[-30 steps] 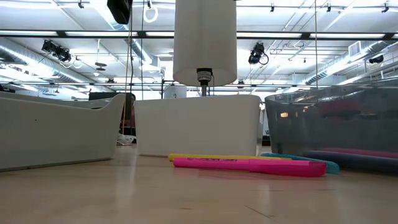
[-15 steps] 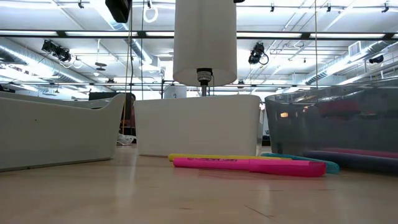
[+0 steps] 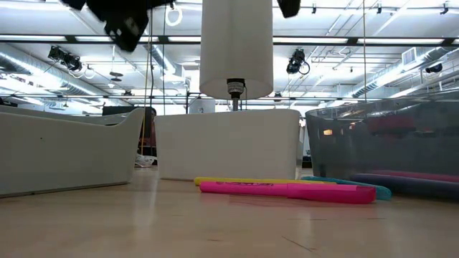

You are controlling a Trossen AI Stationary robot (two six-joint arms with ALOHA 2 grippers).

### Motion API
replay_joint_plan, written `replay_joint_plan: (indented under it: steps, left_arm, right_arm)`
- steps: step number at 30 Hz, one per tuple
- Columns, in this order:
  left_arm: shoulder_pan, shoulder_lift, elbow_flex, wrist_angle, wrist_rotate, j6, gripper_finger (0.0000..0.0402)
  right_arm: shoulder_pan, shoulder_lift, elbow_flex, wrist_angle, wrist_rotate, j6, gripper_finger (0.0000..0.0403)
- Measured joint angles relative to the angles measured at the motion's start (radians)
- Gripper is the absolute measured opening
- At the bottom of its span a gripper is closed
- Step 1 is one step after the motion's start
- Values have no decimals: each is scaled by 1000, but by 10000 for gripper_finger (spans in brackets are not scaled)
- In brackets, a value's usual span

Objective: Pick & Place Markers
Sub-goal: Put the bottom yellow marker pen in the white bin

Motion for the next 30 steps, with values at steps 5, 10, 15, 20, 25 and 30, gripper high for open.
replay_joint_plan:
  steps: [5, 10, 15, 20, 25, 30]
  left_arm:
    - [-7, 0, 0, -142, 48, -130, 86]
    - [-9, 0, 0, -189, 107, -208, 83]
    - [-8, 0, 0, -185, 142, -227, 83]
    - [-8, 0, 0, -180, 143, -227, 83]
    - [-8, 0, 0, -179, 143, -223, 83]
    - [-7, 0, 0, -177, 143, -225, 83]
  right_arm:
    - [-16, -15, 81, -345, -48, 119, 16]
    - [-51, -10, 243, -756, -83, 215, 16]
    - [-88, -10, 324, -968, -163, 258, 16]
    - [-134, -9, 366, -1090, -240, 272, 16]
    - [-163, 1, 413, -1162, -279, 268, 16]
    - [-182, 56, 478, -1281, -287, 256, 16]
